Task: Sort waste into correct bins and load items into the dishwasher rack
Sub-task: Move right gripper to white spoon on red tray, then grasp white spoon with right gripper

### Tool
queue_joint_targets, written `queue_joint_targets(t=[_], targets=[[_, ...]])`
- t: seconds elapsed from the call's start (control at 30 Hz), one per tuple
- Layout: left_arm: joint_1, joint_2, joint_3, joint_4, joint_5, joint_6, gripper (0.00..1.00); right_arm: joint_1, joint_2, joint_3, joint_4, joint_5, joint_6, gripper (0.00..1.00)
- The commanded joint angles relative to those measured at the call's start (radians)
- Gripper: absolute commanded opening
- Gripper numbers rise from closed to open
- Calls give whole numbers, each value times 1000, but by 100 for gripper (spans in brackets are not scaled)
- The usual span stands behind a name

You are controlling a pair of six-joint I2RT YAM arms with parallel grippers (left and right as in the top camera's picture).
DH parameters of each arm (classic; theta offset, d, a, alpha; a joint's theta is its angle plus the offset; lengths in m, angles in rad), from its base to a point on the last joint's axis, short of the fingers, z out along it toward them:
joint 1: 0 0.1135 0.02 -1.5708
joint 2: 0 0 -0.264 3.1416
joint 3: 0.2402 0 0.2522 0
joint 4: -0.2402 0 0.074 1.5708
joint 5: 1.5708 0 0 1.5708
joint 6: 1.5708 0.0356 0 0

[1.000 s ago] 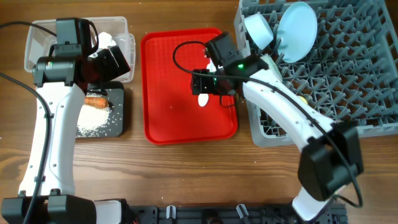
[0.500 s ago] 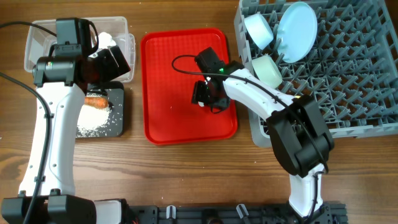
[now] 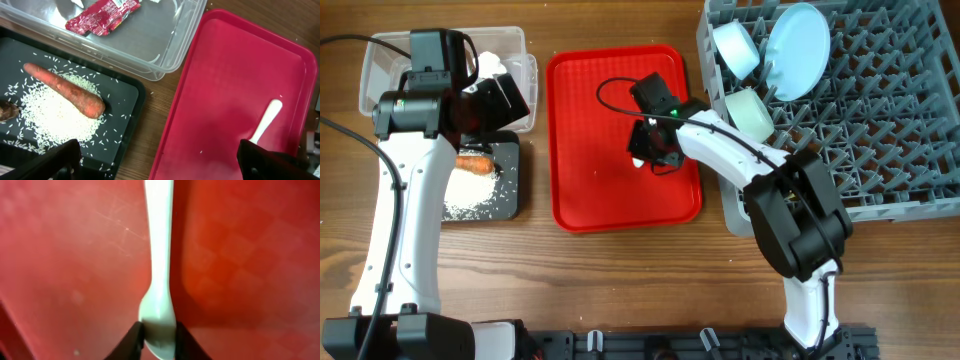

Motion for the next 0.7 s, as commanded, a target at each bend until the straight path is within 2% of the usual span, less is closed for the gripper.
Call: queue_joint_targets(t=[0.0, 0.1, 0.43, 0.5, 0.67], targets=[[6, 0, 10, 2, -10, -12, 100, 4, 49, -21, -14, 40, 4, 9], [6, 0, 10, 2, -10, -12, 100, 4, 49, -21, -13, 31, 0, 4], [6, 0, 10, 2, -10, -12, 100, 4, 48, -18, -3, 40, -1, 4], [6, 0, 10, 2, -10, -12, 100, -1, 37, -6, -7, 31, -55, 4], [6, 0, 10, 2, -10, -12, 100, -35, -121, 14, -57, -30, -291, 4]])
